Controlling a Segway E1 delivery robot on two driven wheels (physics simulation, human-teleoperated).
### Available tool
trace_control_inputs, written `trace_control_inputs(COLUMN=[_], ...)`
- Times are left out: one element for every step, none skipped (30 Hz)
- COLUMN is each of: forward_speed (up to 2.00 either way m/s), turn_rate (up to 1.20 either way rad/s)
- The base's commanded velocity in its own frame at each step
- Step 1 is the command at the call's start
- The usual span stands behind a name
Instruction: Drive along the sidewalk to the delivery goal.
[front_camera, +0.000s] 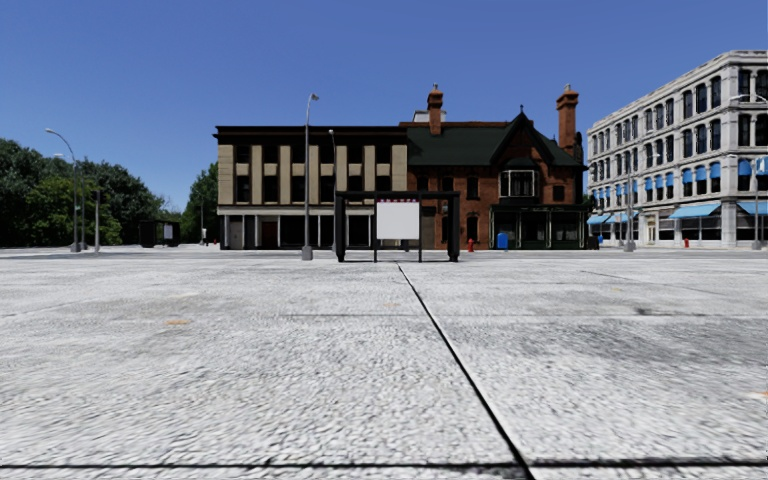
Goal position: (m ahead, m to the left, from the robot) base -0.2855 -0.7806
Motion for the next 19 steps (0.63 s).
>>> trace_control_inputs(forward_speed=[0.00, 0.00, 0.00, 0.00, 0.00, 0.00, 0.00, 0.00, 0.00, 0.00, 0.00, 0.00, 0.00, 0.00, 0.00, 0.00, 0.00, 0.00, 0.00], turn_rate=[0.00, 0.00, 0.00, 0.00, 0.00, 0.00, 0.00, 0.00, 0.00, 0.00, 0.00, 0.00, 0.00, 0.00, 0.00, 0.00, 0.00, 0.00, 0.00])
